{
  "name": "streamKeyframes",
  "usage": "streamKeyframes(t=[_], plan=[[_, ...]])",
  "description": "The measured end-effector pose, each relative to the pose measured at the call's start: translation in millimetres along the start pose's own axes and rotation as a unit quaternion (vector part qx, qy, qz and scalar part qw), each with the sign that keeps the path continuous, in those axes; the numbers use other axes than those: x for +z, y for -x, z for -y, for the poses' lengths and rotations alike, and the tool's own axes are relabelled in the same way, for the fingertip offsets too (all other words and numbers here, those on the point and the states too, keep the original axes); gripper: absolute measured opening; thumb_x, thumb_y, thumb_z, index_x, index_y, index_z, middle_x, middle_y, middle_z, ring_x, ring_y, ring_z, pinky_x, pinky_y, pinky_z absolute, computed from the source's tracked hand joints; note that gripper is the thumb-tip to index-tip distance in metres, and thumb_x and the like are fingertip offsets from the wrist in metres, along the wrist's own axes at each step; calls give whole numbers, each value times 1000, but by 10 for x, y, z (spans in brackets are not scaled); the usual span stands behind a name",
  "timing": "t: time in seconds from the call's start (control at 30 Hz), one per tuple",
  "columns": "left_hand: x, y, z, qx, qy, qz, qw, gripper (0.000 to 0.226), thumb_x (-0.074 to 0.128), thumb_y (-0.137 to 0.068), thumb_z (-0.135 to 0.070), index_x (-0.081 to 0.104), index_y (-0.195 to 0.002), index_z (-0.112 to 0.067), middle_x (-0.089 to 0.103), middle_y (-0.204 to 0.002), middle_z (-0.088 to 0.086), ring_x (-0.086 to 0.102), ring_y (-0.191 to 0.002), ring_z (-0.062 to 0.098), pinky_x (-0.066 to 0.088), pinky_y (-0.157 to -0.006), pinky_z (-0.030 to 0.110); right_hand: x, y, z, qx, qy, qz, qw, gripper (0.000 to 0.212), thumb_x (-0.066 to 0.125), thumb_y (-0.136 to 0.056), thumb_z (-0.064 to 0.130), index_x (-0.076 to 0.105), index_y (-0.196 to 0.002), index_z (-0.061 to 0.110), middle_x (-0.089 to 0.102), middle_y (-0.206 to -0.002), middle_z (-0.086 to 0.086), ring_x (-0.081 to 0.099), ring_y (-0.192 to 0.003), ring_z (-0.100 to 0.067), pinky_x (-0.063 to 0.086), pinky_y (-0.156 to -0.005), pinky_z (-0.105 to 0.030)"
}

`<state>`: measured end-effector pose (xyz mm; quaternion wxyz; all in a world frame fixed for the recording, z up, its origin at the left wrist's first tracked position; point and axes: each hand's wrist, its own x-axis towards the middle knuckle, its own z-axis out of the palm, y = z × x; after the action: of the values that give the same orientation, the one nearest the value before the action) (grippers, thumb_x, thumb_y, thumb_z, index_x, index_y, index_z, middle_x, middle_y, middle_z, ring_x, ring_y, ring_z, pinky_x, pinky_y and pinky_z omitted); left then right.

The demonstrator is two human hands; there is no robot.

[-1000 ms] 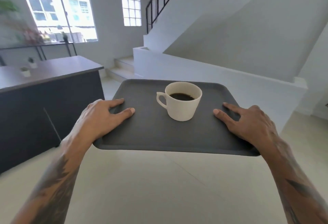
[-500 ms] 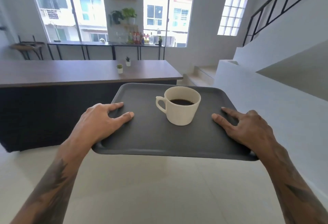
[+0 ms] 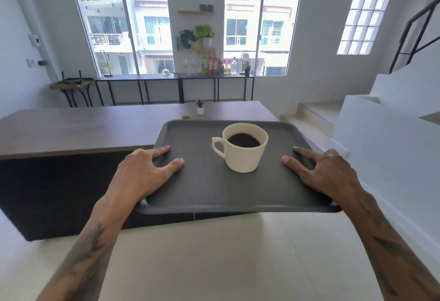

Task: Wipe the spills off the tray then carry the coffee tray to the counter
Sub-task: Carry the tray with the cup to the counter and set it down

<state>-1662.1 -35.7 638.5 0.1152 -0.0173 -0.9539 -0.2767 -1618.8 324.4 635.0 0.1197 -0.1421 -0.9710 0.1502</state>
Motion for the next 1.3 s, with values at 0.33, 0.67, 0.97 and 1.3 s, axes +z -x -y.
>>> streamKeyframes(t=[0.33,0.67,0.97,1.3], plan=[[1070,-2209,-175,-9,-2,-26,1000,70,60,-77,-72,59,-135,-34,64,-134,5,60,-119,26,45,-97,39,768,-2550,-39,-23,0,-11,1000,75,32,-74,82,42,-140,48,50,-125,-15,56,-111,-31,49,-91,-40],[2420,-4169,-313,-63,-11,-12,998,70,54,-81,-72,53,-141,-35,64,-123,10,59,-113,28,45,-97,40,1600,-4919,-274,-37,5,5,999,73,37,-77,81,41,-141,47,50,-118,-12,58,-105,-29,51,-87,-37],[3487,-5653,62,-92,-44,24,994,72,46,-79,-77,46,-143,-43,53,-117,6,63,-107,29,51,-94,41,2766,-6316,-299,-19,-67,15,997,72,45,-75,78,50,-137,42,42,-95,-5,54,-79,-19,49,-74,-28],[4142,-6387,459,-163,-132,34,977,71,36,-81,-76,46,-143,-43,48,-114,5,66,-101,28,54,-82,37,3688,-7099,-61,26,-37,74,996,64,49,-76,77,52,-133,47,44,-105,-2,64,-93,-24,52,-86,-36]])
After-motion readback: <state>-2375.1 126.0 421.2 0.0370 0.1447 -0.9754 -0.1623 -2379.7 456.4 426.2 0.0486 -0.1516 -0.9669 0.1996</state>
